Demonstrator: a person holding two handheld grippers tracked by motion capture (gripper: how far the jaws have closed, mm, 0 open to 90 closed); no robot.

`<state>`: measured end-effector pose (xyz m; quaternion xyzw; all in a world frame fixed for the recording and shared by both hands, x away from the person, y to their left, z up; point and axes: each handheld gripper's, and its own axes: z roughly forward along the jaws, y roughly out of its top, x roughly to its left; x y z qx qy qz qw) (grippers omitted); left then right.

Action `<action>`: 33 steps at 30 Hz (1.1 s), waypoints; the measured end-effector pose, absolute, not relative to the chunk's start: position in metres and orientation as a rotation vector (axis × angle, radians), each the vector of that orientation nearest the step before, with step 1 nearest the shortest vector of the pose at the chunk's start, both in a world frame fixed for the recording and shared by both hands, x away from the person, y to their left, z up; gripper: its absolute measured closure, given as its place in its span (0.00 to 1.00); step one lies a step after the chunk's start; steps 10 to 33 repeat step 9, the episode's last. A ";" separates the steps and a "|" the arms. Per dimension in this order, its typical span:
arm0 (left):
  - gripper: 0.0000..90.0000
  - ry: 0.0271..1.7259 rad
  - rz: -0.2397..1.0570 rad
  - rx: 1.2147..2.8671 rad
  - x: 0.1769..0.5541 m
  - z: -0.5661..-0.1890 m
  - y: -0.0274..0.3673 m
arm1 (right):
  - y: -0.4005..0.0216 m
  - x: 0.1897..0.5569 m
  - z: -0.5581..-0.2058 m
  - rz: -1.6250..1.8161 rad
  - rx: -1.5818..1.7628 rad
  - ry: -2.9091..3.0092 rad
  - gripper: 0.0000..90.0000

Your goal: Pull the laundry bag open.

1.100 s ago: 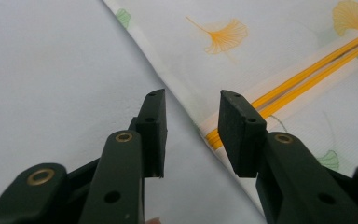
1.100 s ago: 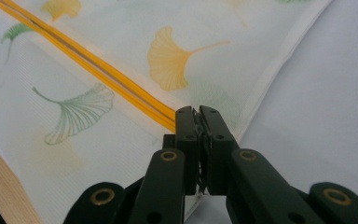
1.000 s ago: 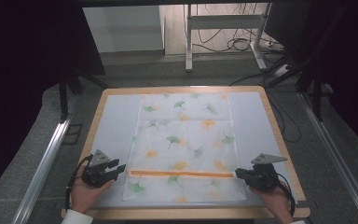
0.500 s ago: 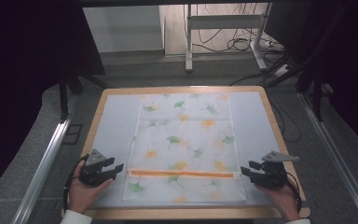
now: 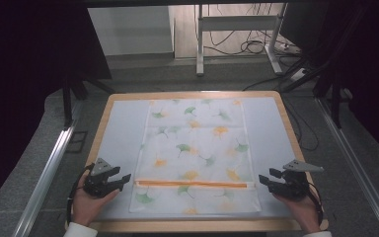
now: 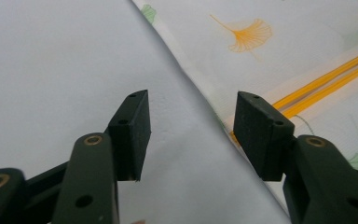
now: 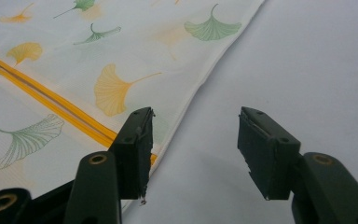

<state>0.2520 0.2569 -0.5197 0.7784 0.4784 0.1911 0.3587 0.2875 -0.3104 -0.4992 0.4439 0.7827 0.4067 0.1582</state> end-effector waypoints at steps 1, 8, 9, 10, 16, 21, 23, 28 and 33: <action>0.49 1.236 0.496 2.009 0.252 -0.520 0.257 | -0.311 0.287 -0.499 1.163 1.272 2.236 0.49; 0.44 1.243 0.507 2.015 0.255 -0.522 0.258 | -0.315 0.287 -0.500 1.127 1.278 2.208 0.42; 0.44 1.242 0.506 2.015 0.255 -0.523 0.258 | -0.315 0.287 -0.501 1.123 1.285 2.200 0.42; 0.44 1.242 0.506 2.015 0.255 -0.523 0.258 | -0.315 0.287 -0.501 1.123 1.285 2.200 0.42; 0.44 1.242 0.506 2.015 0.255 -0.523 0.258 | -0.315 0.287 -0.501 1.123 1.285 2.200 0.42; 0.44 1.242 0.506 2.015 0.255 -0.523 0.258 | -0.315 0.287 -0.501 1.123 1.285 2.200 0.42; 0.44 1.242 0.506 2.015 0.255 -0.523 0.258 | -0.315 0.287 -0.501 1.123 1.285 2.200 0.42; 0.44 1.242 0.506 2.015 0.255 -0.523 0.258 | -0.315 0.287 -0.501 1.123 1.285 2.200 0.42; 0.44 1.242 0.506 2.015 0.255 -0.523 0.258 | -0.315 0.287 -0.501 1.123 1.285 2.200 0.42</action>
